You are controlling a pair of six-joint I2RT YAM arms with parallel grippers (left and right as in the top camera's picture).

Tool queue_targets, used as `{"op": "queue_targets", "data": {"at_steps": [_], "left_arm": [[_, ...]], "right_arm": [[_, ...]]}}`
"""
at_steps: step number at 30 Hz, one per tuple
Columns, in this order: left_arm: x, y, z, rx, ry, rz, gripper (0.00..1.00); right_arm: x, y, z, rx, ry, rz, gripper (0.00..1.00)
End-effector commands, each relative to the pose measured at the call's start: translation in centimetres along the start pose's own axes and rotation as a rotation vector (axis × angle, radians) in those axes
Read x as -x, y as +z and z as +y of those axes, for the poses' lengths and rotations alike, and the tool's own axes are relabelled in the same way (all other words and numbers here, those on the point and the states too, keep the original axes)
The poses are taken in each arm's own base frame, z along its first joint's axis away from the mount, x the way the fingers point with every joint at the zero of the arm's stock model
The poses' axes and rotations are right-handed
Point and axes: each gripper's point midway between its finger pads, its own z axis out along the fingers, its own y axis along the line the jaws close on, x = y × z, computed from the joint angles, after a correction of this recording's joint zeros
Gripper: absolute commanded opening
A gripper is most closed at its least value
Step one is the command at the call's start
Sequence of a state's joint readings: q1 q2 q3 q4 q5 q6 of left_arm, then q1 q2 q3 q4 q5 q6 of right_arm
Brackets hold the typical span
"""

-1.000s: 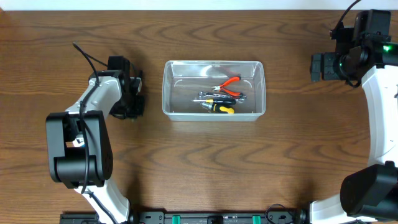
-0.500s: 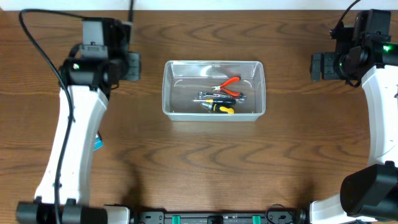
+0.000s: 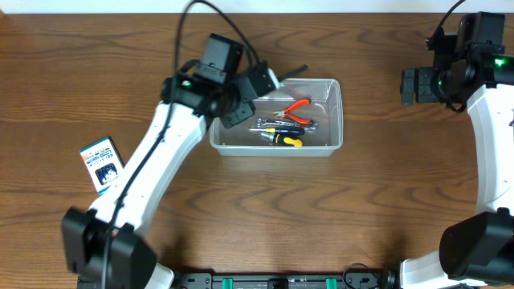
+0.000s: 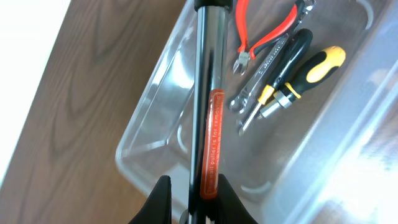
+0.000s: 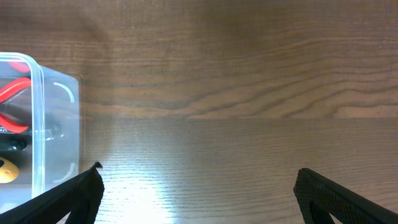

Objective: Pack container
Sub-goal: 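Carry the screwdriver with the left gripper into the container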

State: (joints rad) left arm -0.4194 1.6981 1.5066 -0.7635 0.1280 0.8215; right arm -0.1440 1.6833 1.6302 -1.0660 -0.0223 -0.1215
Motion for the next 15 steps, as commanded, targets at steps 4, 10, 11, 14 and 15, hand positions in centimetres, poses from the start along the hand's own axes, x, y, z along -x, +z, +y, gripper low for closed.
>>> {"op": "queue_targets", "data": {"at_steps": [4, 10, 11, 14, 15], "left_arm": [[-2.0, 6.2, -1.5, -0.103, 0.098, 0.092, 0.06], [-4.2, 10.4, -3.1, -0.186, 0.089, 0.172, 0.06], [-4.4, 10.7, -3.3, -0.194, 0.088, 0.179, 0.06], [-5.0, 11.6, -3.7, -0.213, 0.085, 0.198, 0.06], [-5.1, 11.8, -3.8, -0.218, 0.085, 0.203, 0.1]], "right_arm": [[0.0, 0.0, -0.5, -0.012, -0.006, 0.001, 0.99], [0.0, 0.0, -0.5, -0.012, -0.006, 0.001, 0.99], [0.0, 0.0, -0.5, -0.012, -0.006, 0.001, 0.99], [0.0, 0.0, -0.5, -0.012, -0.006, 0.001, 0.99], [0.0, 0.0, -0.5, -0.012, -0.006, 0.001, 0.99]]}}
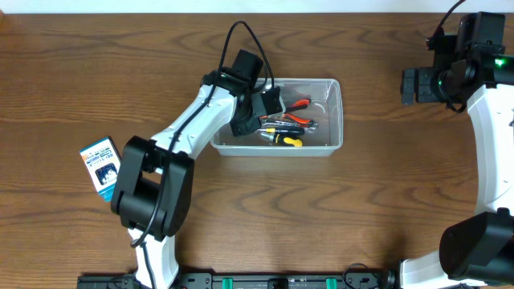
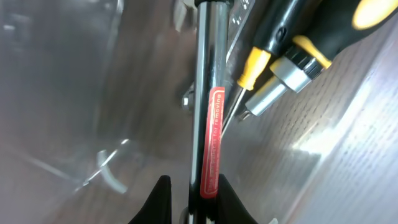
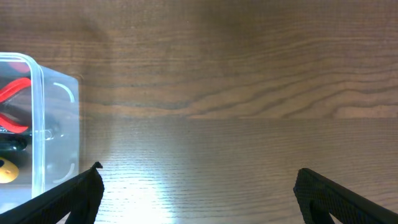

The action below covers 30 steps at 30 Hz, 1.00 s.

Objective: Pack container
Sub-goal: 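Carry the screwdriver with the left gripper into the container, then release the screwdriver and move the left gripper to the blue box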

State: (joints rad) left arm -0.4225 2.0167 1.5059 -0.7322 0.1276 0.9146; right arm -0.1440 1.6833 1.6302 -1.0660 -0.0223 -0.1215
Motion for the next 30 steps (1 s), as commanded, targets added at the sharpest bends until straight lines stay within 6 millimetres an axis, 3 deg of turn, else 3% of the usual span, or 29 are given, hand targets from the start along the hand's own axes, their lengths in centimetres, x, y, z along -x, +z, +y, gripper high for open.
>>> {"op": "queue_targets", "data": {"at_steps": [1, 3, 7, 13, 16, 18, 21, 25, 27, 30], "left_arm": [[-0.2, 0.6, -0.2, -0.014, 0.01, 0.008, 0.15], [-0.3, 0.7, -0.3, -0.016, 0.006, 0.01, 0.32], [-0.3, 0.7, -0.3, -0.016, 0.006, 0.01, 0.43], [-0.6, 0.3, 0.2, 0.01, -0.014, 0.03, 0.49], [-0.8, -1.1, 1.1, 0.071, -0.021, 0.047, 0.54], [-0.6, -2.9, 1.8, 0.119, -0.021, 0.033, 0.6], [0.4, -7.1, 2.9, 0.215, -0.064, -0.031, 0.8], [1.3, -14.3, 4.5, 0.354, -0.189, -0.158, 0.98], [0.6, -18.2, 5.3, 0.432, -0.294, -0.217, 0.98], [-2.8, -23.1, 6.6, 0.548, -0.535, -0.266, 0.98]], "right_arm": [[0.0, 0.0, -0.5, -0.012, -0.006, 0.001, 0.99], [0.0, 0.0, -0.5, -0.012, -0.006, 0.001, 0.99], [0.0, 0.0, -0.5, -0.012, -0.006, 0.001, 0.99], [0.0, 0.0, -0.5, -0.011, -0.006, 0.002, 0.99], [-0.1, 0.0, -0.5, -0.011, -0.006, 0.003, 0.99], [0.0, 0.0, -0.5, -0.011, -0.006, 0.002, 0.99], [0.0, 0.0, -0.5, -0.012, -0.006, 0.001, 0.99], [0.0, 0.0, -0.5, -0.012, -0.006, 0.001, 0.99], [0.0, 0.0, -0.5, -0.012, -0.006, 0.001, 0.99], [0.0, 0.0, -0.5, -0.012, -0.006, 0.001, 0.99]]}}
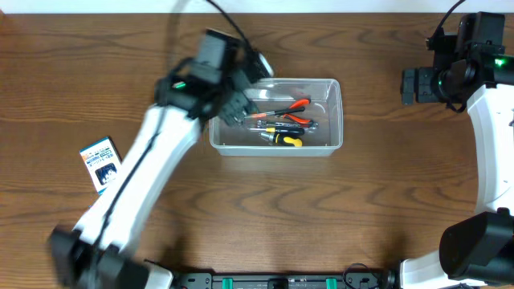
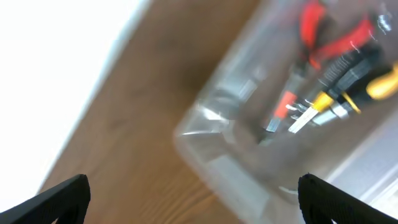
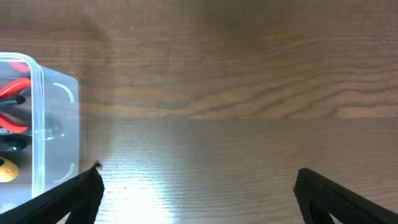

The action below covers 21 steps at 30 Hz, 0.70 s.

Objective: Pack container
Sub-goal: 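Release the screwdriver and move the left gripper to the blue box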

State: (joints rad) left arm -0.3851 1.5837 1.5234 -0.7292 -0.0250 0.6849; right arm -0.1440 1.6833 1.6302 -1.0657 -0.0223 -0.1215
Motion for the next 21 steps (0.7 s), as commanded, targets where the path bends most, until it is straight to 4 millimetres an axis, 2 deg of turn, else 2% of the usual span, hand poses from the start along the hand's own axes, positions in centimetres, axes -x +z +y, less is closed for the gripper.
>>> {"op": "queue_targets", "data": {"at_steps": [1, 3, 5, 9, 12, 16, 21], "left_arm": [[-2.7, -4.9, 5.5, 0.2, -0.367, 0.009, 0.98], [-6.1, -7.1, 7.6, 0.287, -0.581, 0.056, 0.98], [-10.4, -9.1, 8.8, 0.354, -0.811, 0.124, 0.98], [-18.7, -11.8, 9.8, 0.457, -1.173, 0.282, 0.98], [-22.9, -12.4, 9.7, 0.46, -1.347, 0.368, 0.98], [-25.4, -11.4, 9.1, 0.371, -1.504, 0.404, 0.98], [-29.0, -9.1, 8.2, 0.327, -1.57, 0.527, 0.98]], "right_arm": [[0.0, 0.0, -0.5, -0.012, -0.006, 0.001, 0.99], [0.0, 0.0, -0.5, -0.012, -0.006, 0.001, 0.99], [0.0, 0.0, -0.5, -0.012, -0.006, 0.001, 0.99], [0.0, 0.0, -0.5, -0.011, -0.006, 0.001, 0.99], [0.1, 0.0, -0.5, -0.012, -0.006, -0.004, 0.99], [0.3, 0.0, -0.6, -0.013, -0.006, -0.01, 0.99], [0.3, 0.0, -0.6, -0.013, -0.005, -0.01, 0.99]]}}
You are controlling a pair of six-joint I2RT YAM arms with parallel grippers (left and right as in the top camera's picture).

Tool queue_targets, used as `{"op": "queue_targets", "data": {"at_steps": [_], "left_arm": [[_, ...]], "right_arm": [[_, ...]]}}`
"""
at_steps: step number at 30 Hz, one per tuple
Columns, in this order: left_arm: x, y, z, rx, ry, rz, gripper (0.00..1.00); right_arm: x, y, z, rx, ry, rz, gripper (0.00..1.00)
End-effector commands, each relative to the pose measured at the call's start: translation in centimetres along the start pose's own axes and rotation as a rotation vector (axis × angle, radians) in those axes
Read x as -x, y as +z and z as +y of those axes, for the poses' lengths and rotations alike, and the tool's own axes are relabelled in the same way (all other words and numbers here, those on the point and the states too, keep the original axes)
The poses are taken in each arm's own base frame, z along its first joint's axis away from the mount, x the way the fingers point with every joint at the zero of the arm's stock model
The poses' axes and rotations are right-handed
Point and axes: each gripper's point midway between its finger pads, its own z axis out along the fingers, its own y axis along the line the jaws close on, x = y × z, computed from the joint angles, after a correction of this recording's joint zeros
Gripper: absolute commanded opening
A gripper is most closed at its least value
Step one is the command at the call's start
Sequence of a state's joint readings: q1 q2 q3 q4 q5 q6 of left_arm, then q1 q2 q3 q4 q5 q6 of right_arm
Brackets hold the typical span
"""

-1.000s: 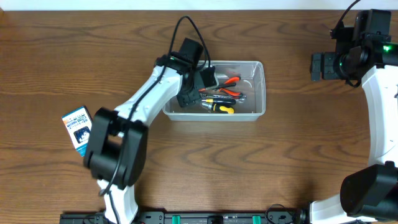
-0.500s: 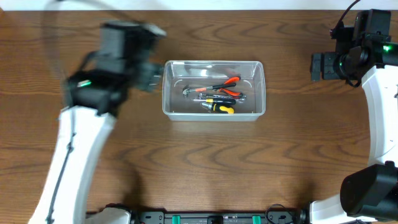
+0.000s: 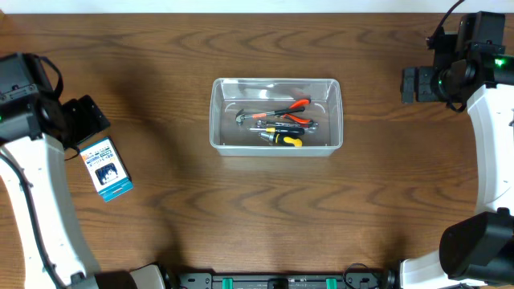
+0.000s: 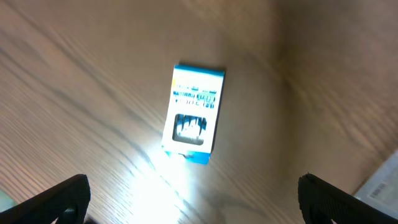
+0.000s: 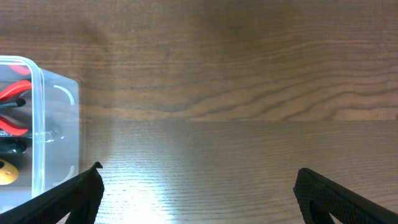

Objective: Pack container
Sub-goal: 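Release the screwdriver and move the left gripper to the blue box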

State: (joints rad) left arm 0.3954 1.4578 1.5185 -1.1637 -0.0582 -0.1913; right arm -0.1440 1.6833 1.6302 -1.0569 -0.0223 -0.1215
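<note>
A clear plastic container (image 3: 331, 112) sits at the table's middle back. Inside lie red-handled pliers (image 3: 295, 107), a yellow-and-black screwdriver (image 3: 283, 139) and a metal tool with a red label (image 3: 255, 117). A small blue-and-white box (image 3: 106, 168) lies flat on the wood at the left, and shows again in the left wrist view as the box (image 4: 193, 112). My left gripper (image 3: 82, 120) hovers open just above that box, empty. My right gripper (image 3: 411, 86) is open at the far right, with only the container's edge (image 5: 38, 99) in its view.
Bare brown wood surrounds the container on all sides. A dark rail runs along the table's front edge (image 3: 281, 281). A white strip borders the back edge.
My left gripper was open beside the container's left end; now it is far to the left, open over the blue-and-white box. The right arm has not moved.
My left gripper held a metal tool with a red label over the container's left end, then low inside it among the other tools. Then the gripper was open above the container with the tool lying inside. Now it is over the box at the left.
</note>
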Motion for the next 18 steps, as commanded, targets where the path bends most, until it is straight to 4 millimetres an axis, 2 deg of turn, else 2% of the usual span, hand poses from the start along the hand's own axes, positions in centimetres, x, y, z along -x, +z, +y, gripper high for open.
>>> {"op": "queue_targets", "data": {"at_steps": [1, 11, 18], "left_arm": [[-1.3, 3.1, 0.2, -0.006, -0.036, 0.118, 0.98], [-2.5, 10.2, 0.1, 0.025, 0.092, 0.303, 0.98], [-2.8, 13.3, -0.2, 0.022, 0.139, 0.33, 0.98]], "right_arm": [[0.0, 0.0, -0.5, -0.012, -0.005, -0.001, 0.99], [0.0, 0.0, -0.5, -0.012, -0.006, 0.0, 0.99], [-0.1, 0.0, -0.9, -0.031, -0.006, 0.003, 0.99]]}}
